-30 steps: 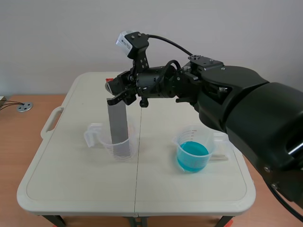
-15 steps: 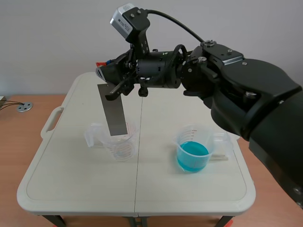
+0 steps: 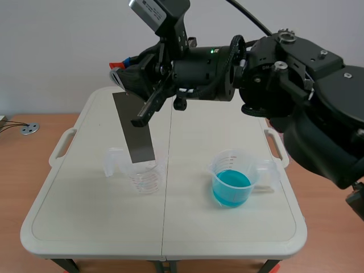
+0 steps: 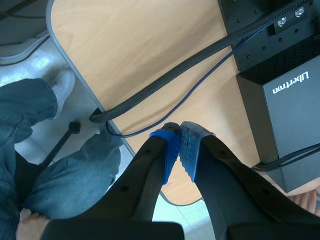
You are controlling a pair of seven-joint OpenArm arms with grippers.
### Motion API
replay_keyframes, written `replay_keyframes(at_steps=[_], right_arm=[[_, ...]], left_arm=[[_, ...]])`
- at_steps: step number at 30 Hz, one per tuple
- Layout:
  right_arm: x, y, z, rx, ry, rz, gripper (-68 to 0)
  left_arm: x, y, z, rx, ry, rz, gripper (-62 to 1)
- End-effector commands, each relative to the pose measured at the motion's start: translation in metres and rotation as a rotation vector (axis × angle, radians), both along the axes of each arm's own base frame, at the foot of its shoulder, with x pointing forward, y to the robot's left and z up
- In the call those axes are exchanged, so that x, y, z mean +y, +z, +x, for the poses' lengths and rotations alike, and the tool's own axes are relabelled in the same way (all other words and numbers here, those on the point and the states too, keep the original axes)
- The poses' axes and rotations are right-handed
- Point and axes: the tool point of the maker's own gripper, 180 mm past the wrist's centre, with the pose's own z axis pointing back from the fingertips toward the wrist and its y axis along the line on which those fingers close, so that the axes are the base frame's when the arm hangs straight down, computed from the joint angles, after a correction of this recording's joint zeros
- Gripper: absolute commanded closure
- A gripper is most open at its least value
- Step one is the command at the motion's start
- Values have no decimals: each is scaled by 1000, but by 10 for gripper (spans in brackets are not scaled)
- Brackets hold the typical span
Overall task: Hold the metal plate by the orange handle, dip it into the blue solution, take it out and point at it, then put the plate back in the beaker on the left.
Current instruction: 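Lift the metal plate out of the left beaker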
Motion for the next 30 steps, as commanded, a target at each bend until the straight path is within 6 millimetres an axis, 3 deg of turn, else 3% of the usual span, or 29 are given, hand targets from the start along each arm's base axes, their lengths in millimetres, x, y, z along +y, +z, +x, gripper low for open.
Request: replay_keyframes(at_steps=[1,14,30], right_arm=[[-7,22,5,-48,-13,39,-13],[-45,71,-5,-185,-56,75,-13],[-117,93,-1,-189,-166,88,-13]], left_arm=[[-6,2,0,-6,6,-18,-27],[-5,2,2,-10,2,-16,-27],[17,8,38,-61,42,-16,-27]])
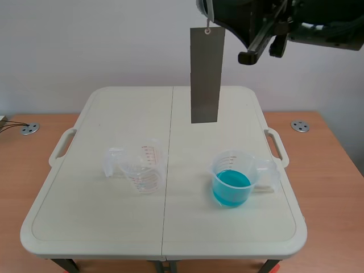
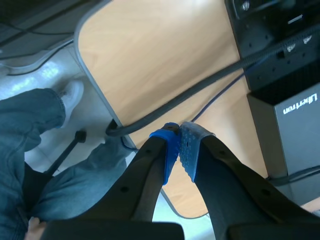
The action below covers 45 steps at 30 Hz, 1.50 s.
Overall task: Hold the metal plate by the orange handle, dip it into the blue solution, take it out and point at it, then put the plate back in the beaker on the left.
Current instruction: 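Lift the metal plate out of the left beaker, then move the plate over the blue solution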
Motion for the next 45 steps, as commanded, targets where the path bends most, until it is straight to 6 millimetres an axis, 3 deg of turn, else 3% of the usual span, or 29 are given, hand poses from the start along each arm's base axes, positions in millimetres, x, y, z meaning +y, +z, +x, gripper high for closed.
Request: replay_keyframes(at_steps=[1,9,18,26,31,37,45], right_arm=[[-6,16,-3,-36,5,23,-13],[-41,17,-3,-17,-55,29,-13],[-59,5,-9,28,-95,34,-13],[-48,-4,-26,60,-60,30,-13],[-46,-1,-31,50,-54,31,-13],[-48,-1,-30,48,-62,26,-13],[-54,-3,-28,38,-86,2,-13]], left_arm=[[3,4,9,-24,17,-3,-27],[29,26,63,-151,97,13,-27],[48,60,126,-297,126,8,-28],[42,88,174,-421,76,-46,-28],[42,109,214,-521,44,-47,-27],[37,148,267,-689,12,-74,-27],[0,184,290,-774,-116,-219,-27]])
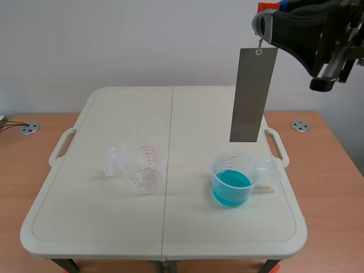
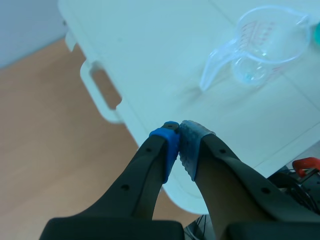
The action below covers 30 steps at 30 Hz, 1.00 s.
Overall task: Hold the metal plate by the orange handle, dip it into the blue solution, take it out and point at it, then put the plate back in the beaker on the left.
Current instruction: 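Move the plate over the blue solution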
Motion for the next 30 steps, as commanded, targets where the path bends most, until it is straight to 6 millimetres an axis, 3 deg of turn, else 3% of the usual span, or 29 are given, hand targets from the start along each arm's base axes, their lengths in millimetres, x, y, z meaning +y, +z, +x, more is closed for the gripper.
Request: replay_keyframes(at_steps=[1,8,17,30], right_arm=[[0,10,-1,-30,4,17,-13],[0,7,1,-33,-6,4,-13],[0,5,2,-36,-12,-6,-13],[0,5,2,-36,-12,-6,-13]], left_arm=[[-14,7,1,-15,-44,-28,-27],[-36,13,0,-20,-136,-70,-27],[-68,0,0,-35,-256,-38,-27],[-166,-27,5,-61,-465,-36,-27]])
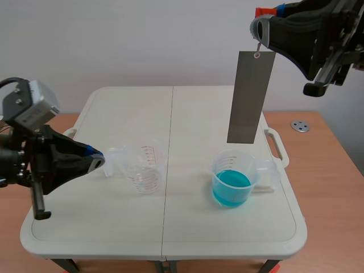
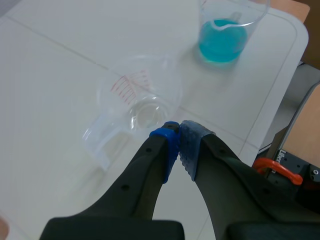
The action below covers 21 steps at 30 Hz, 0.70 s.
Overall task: Hold the metal plate by the orange handle, dip it into the blue solution, take it out and point at it, then put the plate back in the beaker on the left.
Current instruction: 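Move the plate over the blue solution, then point at the plate with the left hand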
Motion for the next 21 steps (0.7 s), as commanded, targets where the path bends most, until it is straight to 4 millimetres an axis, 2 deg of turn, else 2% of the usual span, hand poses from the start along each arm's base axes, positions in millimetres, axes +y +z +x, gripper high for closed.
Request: replay_keyframes(at_steps=[1,7,11,16,21], right_arm=[[-1,10,0,-28,4,16,-13],[-1,10,0,-28,4,17,-13],[-1,10,0,-28,4,17,-13],[-1,10,0,-28,4,16,-13],[-1,10,0,-28,4,16,-13]], left_arm=[[-14,7,4,-25,-22,-22,-27],[-63,5,3,-32,-113,-27,-27],[-88,8,5,-59,-150,-26,-27],[-112,15,13,-99,-163,-22,-27],[-123,12,32,-131,-110,-14,-27]])
